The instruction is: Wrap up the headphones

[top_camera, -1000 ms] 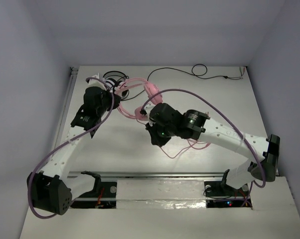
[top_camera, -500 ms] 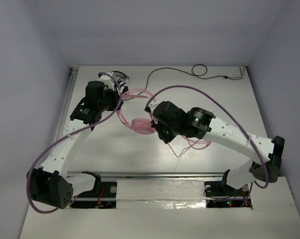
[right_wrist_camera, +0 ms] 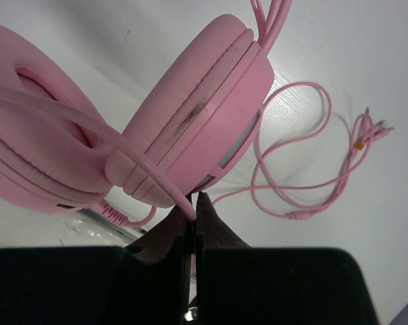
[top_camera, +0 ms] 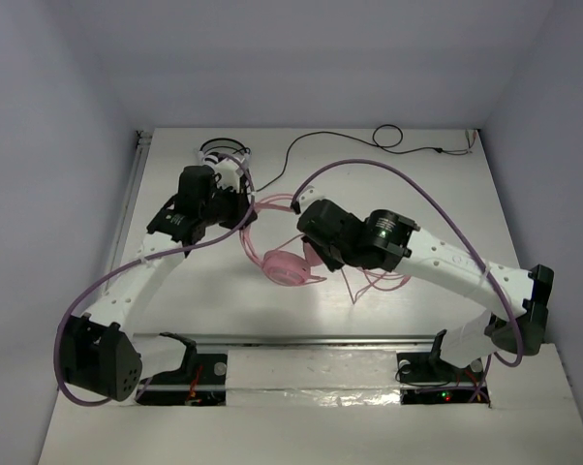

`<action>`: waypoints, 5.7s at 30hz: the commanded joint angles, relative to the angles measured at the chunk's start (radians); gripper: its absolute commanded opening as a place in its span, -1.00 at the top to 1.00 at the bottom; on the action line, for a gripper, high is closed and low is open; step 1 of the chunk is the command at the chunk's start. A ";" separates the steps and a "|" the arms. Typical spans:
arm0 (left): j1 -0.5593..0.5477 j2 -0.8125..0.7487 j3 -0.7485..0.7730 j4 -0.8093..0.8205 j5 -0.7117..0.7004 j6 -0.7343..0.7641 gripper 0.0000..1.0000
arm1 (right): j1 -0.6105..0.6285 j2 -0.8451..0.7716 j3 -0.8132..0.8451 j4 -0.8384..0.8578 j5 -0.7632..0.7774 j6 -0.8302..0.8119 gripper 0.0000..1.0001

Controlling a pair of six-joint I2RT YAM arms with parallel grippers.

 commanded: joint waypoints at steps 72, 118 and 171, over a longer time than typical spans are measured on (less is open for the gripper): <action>-0.082 -0.028 0.021 0.348 0.488 -0.235 1.00 | 0.006 -0.184 -0.142 0.287 0.167 0.024 0.52; 0.232 -0.012 0.170 0.542 0.399 -0.732 1.00 | -0.499 -0.314 -1.007 1.580 -0.536 0.191 -0.39; 0.131 -0.107 -0.062 0.663 -0.593 -0.855 1.00 | 0.161 -0.053 -0.842 1.599 -0.370 0.383 0.84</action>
